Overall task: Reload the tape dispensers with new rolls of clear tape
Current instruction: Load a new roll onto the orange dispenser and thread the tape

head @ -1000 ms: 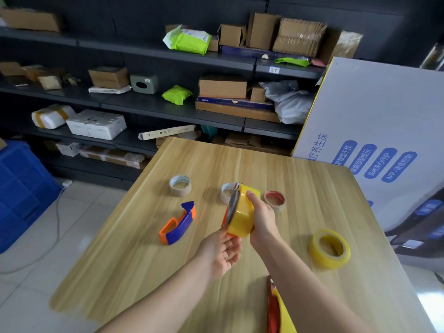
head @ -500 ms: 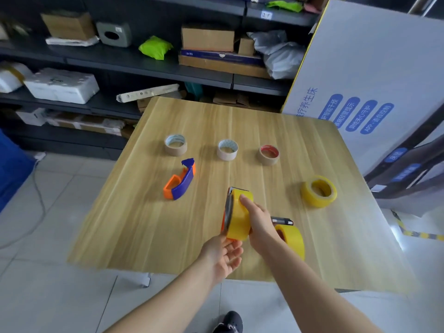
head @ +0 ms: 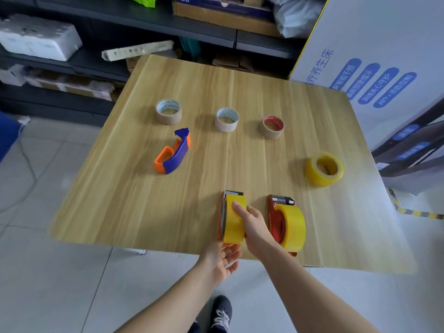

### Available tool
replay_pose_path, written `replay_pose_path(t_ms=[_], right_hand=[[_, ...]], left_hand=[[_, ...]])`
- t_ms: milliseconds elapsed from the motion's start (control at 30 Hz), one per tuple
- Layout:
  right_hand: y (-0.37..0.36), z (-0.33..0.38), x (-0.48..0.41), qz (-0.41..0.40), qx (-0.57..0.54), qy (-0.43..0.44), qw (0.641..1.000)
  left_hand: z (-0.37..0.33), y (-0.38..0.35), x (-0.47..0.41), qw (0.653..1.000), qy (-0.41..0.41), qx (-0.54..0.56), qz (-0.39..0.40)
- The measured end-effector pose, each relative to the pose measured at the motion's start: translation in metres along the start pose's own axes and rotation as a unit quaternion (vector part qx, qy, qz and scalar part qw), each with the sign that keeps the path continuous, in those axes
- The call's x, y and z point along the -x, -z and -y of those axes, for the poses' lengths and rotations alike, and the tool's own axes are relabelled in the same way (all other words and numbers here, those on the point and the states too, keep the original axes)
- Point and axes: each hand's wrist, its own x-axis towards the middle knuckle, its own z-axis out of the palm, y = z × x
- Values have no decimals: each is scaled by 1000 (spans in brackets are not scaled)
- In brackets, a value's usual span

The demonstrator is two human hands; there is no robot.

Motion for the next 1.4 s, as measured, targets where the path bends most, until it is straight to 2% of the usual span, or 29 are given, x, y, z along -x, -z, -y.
replay_pose_path(t_ms=[100, 200, 267, 333, 400, 467, 500, 600, 767, 933, 1000, 1167, 1300, 1400], right_hand=[[2, -4, -3, 18, 7, 3, 1000], [4, -9, -6, 12, 41, 10, 999], [7, -16, -10, 19, 35, 18, 999], [13, -29, -20, 28, 28, 14, 999], [13, -30, -17, 30, 29, 15, 999], [11, -25, -9, 35, 37, 26, 998], [11, -24, -7, 37, 36, 24, 998], [11, -23, -7, 38, 18, 12, 999], [13, -20, -8, -33, 110, 33, 993], [23, -11, -6, -48, 167, 38, 984], [27, -9, -7, -32, 180, 37, 982], [35, -6, -9, 10, 217, 23, 976], [35, -3, -9, 19, 232, 5, 972], [36, -1, -5, 26, 244, 2, 970]], left_hand=[[0, 3, -8, 999, 0, -37, -6], [-3, 5, -4, 986, 11, -163, -21], [-8, 9, 1, 968, -2, -243, -59], [-13, 10, 5, 946, -82, -282, -136], [-18, 9, 9, 906, -227, -302, -189], [-26, 3, 18, 869, -340, -329, -145], [-30, 0, 22, 857, -365, -348, -103], [-35, -4, 20, 844, -348, -407, -29], [-34, -3, 12, 829, -329, -450, -51], [-31, -13, 25, 735, -357, -563, -121], [-29, -13, 22, 715, -367, -580, -134], [-28, -9, 20, 711, -374, -585, -109], [-31, -7, 21, 721, -359, -586, -85], [-31, -9, 25, 716, -345, -601, -88]])
